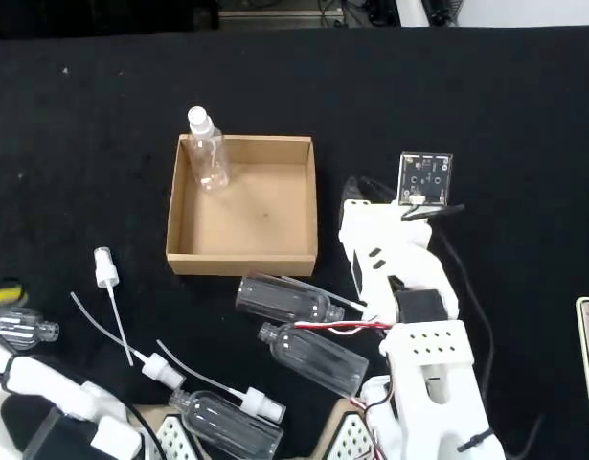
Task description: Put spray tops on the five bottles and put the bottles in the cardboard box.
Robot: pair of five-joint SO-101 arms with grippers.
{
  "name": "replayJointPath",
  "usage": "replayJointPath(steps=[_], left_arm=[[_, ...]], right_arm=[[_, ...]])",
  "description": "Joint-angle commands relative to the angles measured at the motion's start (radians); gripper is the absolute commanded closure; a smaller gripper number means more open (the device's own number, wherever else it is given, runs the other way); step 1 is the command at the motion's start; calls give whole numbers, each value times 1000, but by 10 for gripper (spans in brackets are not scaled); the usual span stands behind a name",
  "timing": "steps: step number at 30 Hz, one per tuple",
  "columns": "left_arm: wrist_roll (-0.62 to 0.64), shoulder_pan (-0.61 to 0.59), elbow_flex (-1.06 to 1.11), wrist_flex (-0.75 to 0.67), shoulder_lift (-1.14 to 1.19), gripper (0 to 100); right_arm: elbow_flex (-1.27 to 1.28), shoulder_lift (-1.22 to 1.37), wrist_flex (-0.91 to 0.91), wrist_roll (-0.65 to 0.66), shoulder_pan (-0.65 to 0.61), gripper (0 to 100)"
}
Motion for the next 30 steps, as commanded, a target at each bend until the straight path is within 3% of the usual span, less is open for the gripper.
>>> replayJointPath(steps=[1, 5, 8, 16, 21, 30], left_arm=[[-549, -12, -76, 18, 3, 573], [-901, -35, -35, 12, 0, 573], [-1039, -33, -24, 9, 11, 573], [-1065, 50, 59, -242, 12, 570], [-1142, 82, 82, -258, 12, 571], [-1148, 179, 87, -252, 14, 571]], right_arm=[[-45, -10, -28, -9, 15, 987], [-45, -10, -28, -9, 15, 987], [-45, -10, -28, -9, 15, 987], [-38, -10, -29, -9, 15, 987], [-38, -10, -29, -9, 15, 987], [-38, -10, -29, -9, 15, 987]])
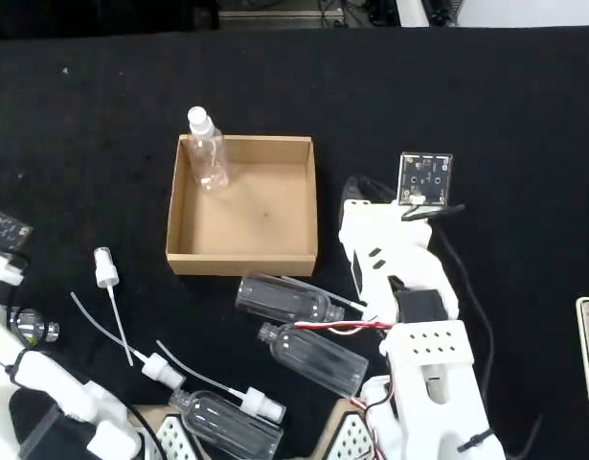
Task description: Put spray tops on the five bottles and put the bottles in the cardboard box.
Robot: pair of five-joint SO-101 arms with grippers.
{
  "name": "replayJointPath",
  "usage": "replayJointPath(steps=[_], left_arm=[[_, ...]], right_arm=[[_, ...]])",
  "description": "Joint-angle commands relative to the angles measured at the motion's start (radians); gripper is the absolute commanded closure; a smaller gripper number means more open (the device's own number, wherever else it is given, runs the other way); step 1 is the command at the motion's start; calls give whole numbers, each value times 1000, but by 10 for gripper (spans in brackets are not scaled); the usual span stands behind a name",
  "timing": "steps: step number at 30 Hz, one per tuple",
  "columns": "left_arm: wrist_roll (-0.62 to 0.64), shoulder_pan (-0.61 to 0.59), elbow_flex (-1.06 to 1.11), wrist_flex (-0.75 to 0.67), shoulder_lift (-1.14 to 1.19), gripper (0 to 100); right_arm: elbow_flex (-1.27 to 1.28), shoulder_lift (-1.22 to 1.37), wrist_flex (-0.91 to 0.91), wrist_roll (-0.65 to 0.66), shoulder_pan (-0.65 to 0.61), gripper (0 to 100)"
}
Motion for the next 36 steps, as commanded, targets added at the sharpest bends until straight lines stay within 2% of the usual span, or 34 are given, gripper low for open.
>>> replayJointPath(steps=[1, 3, 7, 13, 18, 26, 36], left_arm=[[-310, 42, -7, -15, 5, 571], [-313, 48, 1, -23, 23, 570], [-397, 39, -2, -31, 100, 571], [-408, 25, -7, -180, 219, 571], [-408, 21, -7, -219, 262, 571], [-408, -12, 33, -212, 227, 572], [-408, -22, 142, -212, 109, 573]], right_arm=[[-38, -10, -29, -9, 15, 987], [-38, -10, -29, -9, 15, 987], [-38, -10, -29, -9, 15, 987], [-38, -10, -29, -9, 15, 987], [-38, -10, -29, -9, 15, 987], [-38, -10, -29, -9, 15, 987], [-27, -12, -28, -3, -41, 987]])
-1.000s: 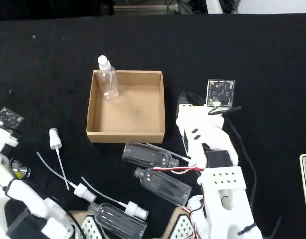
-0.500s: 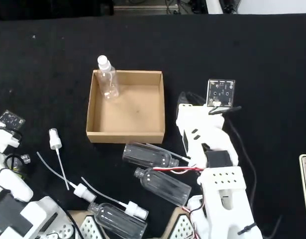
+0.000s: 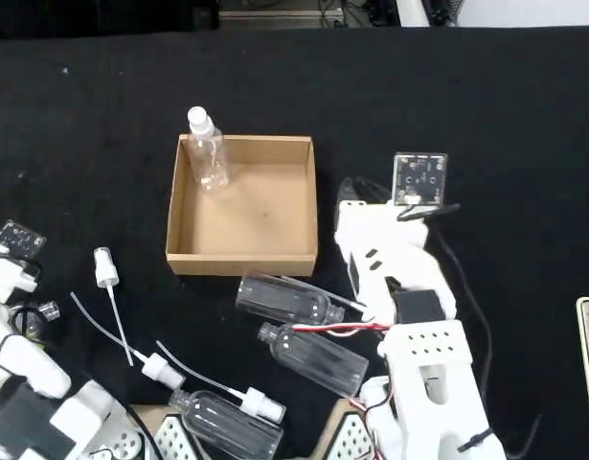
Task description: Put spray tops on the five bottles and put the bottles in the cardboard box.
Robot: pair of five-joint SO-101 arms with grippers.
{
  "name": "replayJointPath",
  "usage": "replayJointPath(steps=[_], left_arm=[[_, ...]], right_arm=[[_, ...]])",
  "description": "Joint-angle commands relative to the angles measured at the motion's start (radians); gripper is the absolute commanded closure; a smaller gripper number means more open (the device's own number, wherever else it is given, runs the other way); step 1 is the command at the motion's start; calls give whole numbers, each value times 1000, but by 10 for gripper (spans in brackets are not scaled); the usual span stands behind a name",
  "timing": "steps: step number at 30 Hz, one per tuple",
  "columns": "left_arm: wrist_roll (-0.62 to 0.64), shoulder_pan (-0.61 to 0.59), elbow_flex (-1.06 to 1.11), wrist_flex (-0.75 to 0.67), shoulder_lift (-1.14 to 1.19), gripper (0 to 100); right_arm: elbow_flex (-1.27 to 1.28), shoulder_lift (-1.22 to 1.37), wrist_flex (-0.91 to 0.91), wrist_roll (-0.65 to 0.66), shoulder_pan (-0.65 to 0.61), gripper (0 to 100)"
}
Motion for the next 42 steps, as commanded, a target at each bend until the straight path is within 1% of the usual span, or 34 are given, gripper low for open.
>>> replayJointPath(steps=[1, 3, 7, 8, 9, 12, 14, 15, 17, 19, 21, 24, 26, 30, 37, 40, 42], left_arm=[[-408, -18, 58, -9, -94, 577], [-408, -16, 88, -9, -135, 629], [-408, -16, 156, -9, -221, 793], [-408, -16, 176, -9, -241, 821], [-408, -16, 194, -9, -261, 827], [-402, -16, 249, 0, -324, 796], [-393, -18, 262, 64, -368, 784], [-362, -18, 262, 104, -388, 781], [-245, -15, 237, 164, -419, 779], [-109, -15, 194, 199, -431, 779], [-3, -22, 145, 236, -431, 778], [81, -44, 85, 338, -431, 776], [98, -56, 53, 393, -431, 752], [109, -91, 51, 394, -430, 706], [109, -124, 94, 397, -431, 699], [101, -107, 64, 404, -440, 699], [72, -65, 41, 404, -433, 699]], right_arm=[[-27, -12, -28, -3, -18, 987], [-27, -12, -28, -3, -18, 987], [-25, -12, -28, -3, -18, 987], [-25, -12, -28, -3, -18, 987], [-25, -12, -28, -3, -18, 987], [-25, -12, -28, -3, -18, 987], [-25, -12, -28, -3, -18, 987], [-25, -12, -28, -3, -18, 987], [-25, -12, -28, -3, -18, 987], [-25, -12, -28, -3, -18, 987], [-25, -12, -28, -3, -18, 987], [-25, -12, -28, -3, -18, 987], [-25, -12, -28, -3, -18, 987], [-25, -12, -28, -3, -18, 987], [-25, -12, -28, -3, -18, 987], [-25, -12, -28, -3, -18, 987], [-25, -12, -28, -3, -18, 987]])
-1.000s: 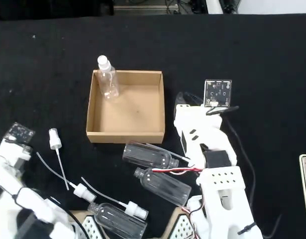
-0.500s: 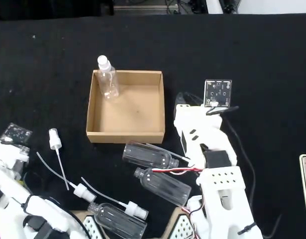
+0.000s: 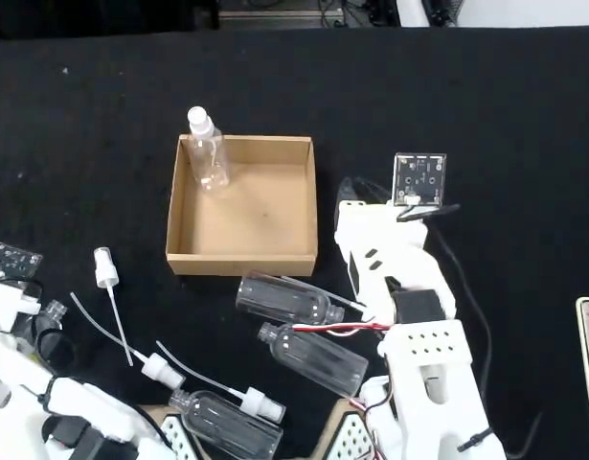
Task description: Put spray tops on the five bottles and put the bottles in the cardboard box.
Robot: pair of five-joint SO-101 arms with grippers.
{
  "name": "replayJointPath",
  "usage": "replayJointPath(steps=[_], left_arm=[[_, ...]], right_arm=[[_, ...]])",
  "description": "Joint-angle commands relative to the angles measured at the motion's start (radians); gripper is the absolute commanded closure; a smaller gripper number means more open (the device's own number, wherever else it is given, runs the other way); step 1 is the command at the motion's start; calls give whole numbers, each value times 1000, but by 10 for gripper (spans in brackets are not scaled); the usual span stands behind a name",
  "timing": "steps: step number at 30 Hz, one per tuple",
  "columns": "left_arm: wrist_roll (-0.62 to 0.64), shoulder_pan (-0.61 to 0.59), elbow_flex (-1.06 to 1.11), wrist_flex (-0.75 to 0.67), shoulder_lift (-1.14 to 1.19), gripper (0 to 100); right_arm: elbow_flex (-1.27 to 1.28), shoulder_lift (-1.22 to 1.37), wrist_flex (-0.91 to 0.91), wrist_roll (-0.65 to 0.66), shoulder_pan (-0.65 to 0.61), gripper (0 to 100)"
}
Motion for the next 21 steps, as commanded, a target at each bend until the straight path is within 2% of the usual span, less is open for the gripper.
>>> replayJointPath(steps=[1, 5, 10, 16, 21], left_arm=[[-63, 64, -67, 8, -25, 699], [-173, 142, -70, 54, -25, 699], [-176, 223, -68, 49, 8, 703], [-176, 225, -74, -107, 176, 703], [-176, 214, -139, -117, 279, 703]], right_arm=[[-25, -12, -28, -3, -18, 987], [-25, -12, -28, -3, -18, 987], [-25, -12, -28, -3, -18, 987], [-25, -13, -28, -3, -18, 987], [-25, -16, -28, -3, -18, 987]])
